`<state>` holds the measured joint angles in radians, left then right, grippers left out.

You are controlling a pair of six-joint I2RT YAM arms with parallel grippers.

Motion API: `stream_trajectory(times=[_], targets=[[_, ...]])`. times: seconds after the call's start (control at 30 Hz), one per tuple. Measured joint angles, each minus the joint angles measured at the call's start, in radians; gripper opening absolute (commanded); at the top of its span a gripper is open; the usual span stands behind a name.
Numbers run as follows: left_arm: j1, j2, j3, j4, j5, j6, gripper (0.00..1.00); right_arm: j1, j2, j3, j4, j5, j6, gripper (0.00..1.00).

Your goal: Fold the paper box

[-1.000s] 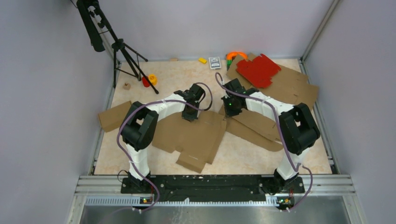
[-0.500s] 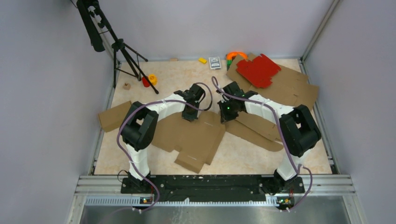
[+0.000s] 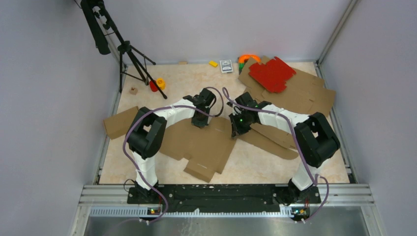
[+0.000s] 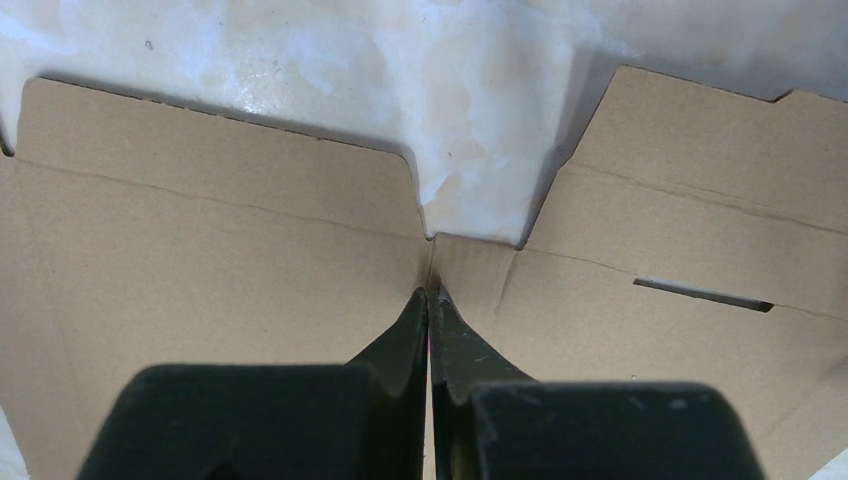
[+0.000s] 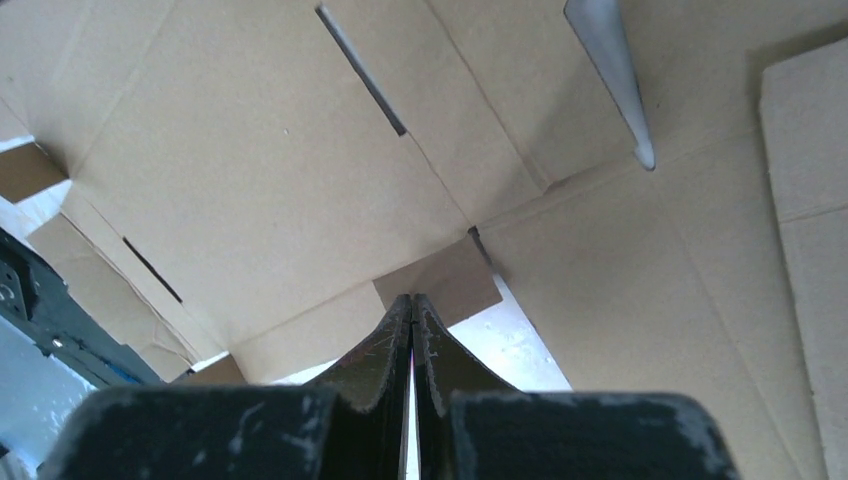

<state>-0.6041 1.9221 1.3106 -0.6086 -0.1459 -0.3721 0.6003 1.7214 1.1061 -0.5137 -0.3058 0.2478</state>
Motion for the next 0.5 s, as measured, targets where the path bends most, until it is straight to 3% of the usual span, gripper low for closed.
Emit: stream_trajectory(times=[0.5], targets=[[0.000,0.000,-0.003,0.003,0.000,-0.004,0.00,0.007,0.023,-0.085,0.113,0.051,0.052,0.00]])
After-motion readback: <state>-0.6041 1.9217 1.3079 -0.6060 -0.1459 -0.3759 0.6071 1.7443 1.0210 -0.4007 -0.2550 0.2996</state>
